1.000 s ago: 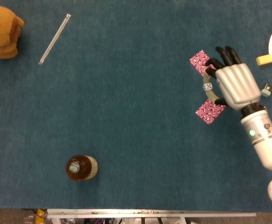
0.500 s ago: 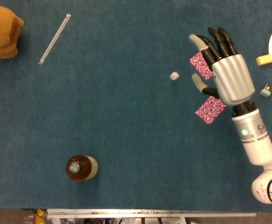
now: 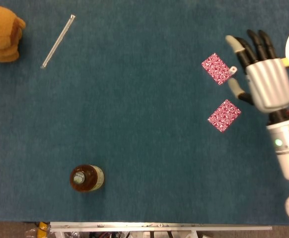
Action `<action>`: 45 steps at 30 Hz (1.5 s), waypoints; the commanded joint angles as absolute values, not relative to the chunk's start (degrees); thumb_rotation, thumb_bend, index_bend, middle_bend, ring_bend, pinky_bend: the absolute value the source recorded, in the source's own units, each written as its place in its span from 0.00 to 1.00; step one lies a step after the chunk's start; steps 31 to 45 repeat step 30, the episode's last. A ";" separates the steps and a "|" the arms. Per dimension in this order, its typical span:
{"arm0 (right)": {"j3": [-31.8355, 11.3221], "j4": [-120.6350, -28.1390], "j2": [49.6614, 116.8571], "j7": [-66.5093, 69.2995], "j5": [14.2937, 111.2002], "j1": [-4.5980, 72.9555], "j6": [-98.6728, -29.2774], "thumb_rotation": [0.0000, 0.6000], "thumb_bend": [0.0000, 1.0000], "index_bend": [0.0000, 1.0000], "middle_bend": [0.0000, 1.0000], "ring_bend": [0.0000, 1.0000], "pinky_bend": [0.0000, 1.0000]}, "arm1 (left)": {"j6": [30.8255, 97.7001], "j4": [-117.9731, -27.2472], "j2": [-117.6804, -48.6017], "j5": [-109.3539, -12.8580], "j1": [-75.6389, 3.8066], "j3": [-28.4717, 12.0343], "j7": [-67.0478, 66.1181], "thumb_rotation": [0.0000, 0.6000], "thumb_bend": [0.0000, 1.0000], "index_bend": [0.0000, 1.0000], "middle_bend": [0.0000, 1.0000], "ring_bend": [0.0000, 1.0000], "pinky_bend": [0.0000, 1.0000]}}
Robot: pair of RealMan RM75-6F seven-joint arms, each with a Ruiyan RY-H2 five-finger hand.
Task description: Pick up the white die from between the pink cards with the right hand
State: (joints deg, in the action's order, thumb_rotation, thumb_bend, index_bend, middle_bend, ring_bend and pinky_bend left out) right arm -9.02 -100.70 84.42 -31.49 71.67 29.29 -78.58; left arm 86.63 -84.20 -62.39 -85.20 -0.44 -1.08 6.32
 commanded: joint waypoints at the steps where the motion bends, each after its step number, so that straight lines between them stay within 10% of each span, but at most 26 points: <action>1: -7.83 -106.40 79.28 -36.80 66.61 26.48 -78.98 1.00 0.31 0.02 0.20 0.03 0.00 | 86.40 -84.16 -62.28 -84.95 -0.64 -1.31 6.31 0.66 0.44 0.19 0.16 0.04 0.05; 45: -0.93 -110.25 68.75 -29.56 74.08 11.04 -91.06 1.00 0.31 0.19 0.22 0.03 0.00 | 86.02 -87.67 -62.42 -85.74 -2.39 -2.06 2.76 0.67 0.44 0.19 0.16 0.04 0.05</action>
